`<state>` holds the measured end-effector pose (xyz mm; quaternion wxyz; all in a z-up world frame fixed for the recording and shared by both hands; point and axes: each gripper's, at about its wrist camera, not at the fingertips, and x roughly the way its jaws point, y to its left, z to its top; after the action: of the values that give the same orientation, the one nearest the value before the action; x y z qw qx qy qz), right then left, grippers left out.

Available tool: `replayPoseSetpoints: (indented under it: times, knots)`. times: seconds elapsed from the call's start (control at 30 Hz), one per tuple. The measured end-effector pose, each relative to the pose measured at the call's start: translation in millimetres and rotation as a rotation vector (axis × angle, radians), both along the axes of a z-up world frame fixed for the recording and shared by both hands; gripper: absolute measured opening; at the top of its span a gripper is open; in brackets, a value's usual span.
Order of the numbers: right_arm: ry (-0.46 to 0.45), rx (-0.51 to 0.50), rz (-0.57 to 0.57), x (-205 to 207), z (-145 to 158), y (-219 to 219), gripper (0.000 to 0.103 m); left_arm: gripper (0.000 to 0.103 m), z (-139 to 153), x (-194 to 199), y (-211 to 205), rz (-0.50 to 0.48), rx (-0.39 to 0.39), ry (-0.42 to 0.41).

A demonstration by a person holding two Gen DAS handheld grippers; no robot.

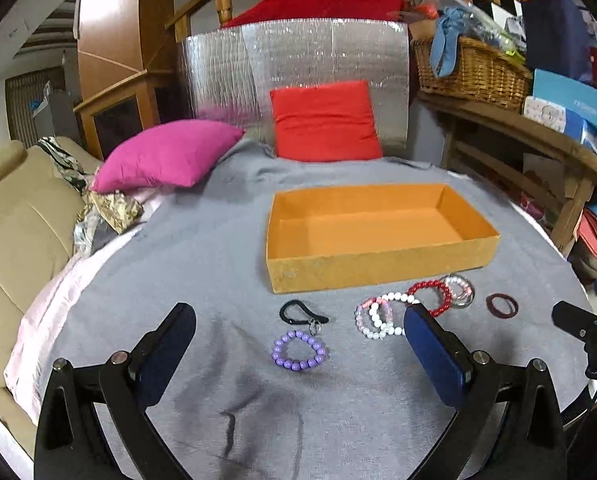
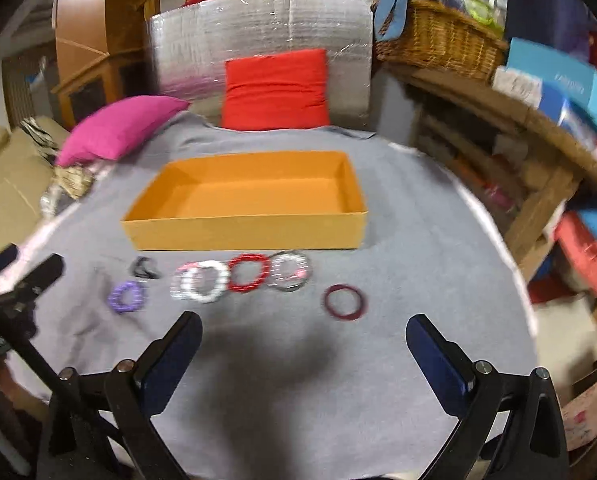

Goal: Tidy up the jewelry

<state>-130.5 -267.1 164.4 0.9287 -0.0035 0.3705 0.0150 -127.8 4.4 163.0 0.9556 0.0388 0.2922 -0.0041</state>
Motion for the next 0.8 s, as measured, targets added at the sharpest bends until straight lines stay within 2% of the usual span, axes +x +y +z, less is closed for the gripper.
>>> replayPoseSetpoints:
  times: [0.17, 0.3, 0.53, 0.67, 0.8]
  knots:
    - [-0.070, -0.069, -0.054, -0.8, 9.7, 10.1, 0.103, 0.103, 0.9, 1.4, 15.3, 0.046, -0.026, -0.003]
    - [-0.117, -0.079, -0.071, 5.9, 8.8, 12.2, 0.103, 0.103, 3.8, 6.7, 19.4, 0.098, -0.022, -0.018]
    - [-0.117, -0.046, -0.086, 20.5, -6.8, 7.9, 0.103, 0.103, -5.3, 13.8, 24.0, 0.111, -0.038, 0.031]
    - [-0.100, 0.001, -0.092, 25.7, -19.3, 3.8, 0.103, 0.103, -9.1, 14.8, 16.5, 0.104, -0.021, 0.036]
    - [-0.101, -0.009, -0.083, 28.0, -23.9, 3.9, 0.103, 0.103, -12.2, 18.5, 13.3, 0.106, -0.014, 0.044]
